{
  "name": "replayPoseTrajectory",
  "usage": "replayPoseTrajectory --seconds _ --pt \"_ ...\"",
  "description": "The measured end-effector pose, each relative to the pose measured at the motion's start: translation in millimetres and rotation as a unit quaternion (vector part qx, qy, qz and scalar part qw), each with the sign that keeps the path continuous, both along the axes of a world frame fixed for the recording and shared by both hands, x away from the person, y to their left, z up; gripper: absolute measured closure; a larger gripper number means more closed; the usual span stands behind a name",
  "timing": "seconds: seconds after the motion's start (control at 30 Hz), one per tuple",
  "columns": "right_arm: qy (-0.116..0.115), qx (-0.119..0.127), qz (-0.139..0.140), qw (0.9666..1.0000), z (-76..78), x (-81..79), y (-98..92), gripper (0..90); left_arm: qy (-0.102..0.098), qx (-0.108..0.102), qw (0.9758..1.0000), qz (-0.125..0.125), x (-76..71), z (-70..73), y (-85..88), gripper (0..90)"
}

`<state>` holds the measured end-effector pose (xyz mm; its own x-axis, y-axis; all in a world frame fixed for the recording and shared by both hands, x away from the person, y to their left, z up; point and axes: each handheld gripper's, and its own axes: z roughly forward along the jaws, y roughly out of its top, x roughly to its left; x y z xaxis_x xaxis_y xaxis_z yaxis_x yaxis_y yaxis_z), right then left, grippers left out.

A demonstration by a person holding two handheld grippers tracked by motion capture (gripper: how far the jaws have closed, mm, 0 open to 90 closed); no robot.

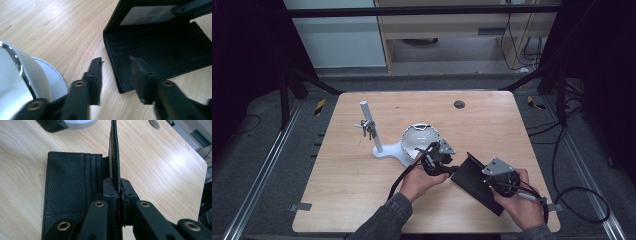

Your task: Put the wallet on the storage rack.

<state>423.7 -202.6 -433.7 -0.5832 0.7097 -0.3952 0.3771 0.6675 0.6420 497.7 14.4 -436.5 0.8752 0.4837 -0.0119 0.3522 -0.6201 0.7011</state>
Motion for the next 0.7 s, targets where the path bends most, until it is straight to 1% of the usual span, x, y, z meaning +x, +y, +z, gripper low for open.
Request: replayPoseTrajectory --seconds 0.03,0.1,0.2,0.23,0.3,0.37,0.5,0.63,0.7 --pt "-0.003 0.002 0.003 1.0000 1.2 -2.2 -1.2 84.9 0.001 -0.002 1.0000 -0.001 -1.6 0.1 0.3 56.7" --pt "-0.012 0.009 0.012 0.9998 2.7 -6.2 -3.0 84.9 0.001 -0.003 1.0000 -0.001 -3.7 0.1 0.7 47.3" --pt "-0.021 0.020 0.021 0.9994 6.4 -11.8 -6.1 84.9 0.004 -0.002 1.0000 -0.006 -5.5 0.7 1.9 37.5" --pt "-0.022 0.024 0.023 0.9992 7.7 -13.2 -6.7 84.9 0.004 -0.004 1.0000 -0.005 -5.7 0.6 2.3 35.6" --pt "-0.025 0.029 0.027 0.9989 9.9 -14.7 -8.1 84.9 0.009 -0.009 0.9999 -0.004 -5.7 0.3 3.0 32.6" --pt "-0.029 0.035 0.032 0.9984 12.0 -15.7 -9.5 84.9 0.015 -0.012 0.9998 -0.006 -5.5 -0.7 4.1 30.8" --pt "-0.031 0.048 0.036 0.9977 17.3 -18.0 -13.0 84.9 0.017 -0.011 0.9998 -0.006 -6.0 -2.7 5.1 29.0" --pt "-0.038 0.055 0.039 0.9970 21.6 -19.7 -16.0 84.9 0.017 -0.013 0.9998 -0.006 -6.1 -3.1 5.3 28.4" --pt "-0.038 0.057 0.041 0.9968 23.2 -20.5 -16.8 84.9 0.016 -0.013 0.9998 -0.008 -6.5 -2.9 5.2 28.1"
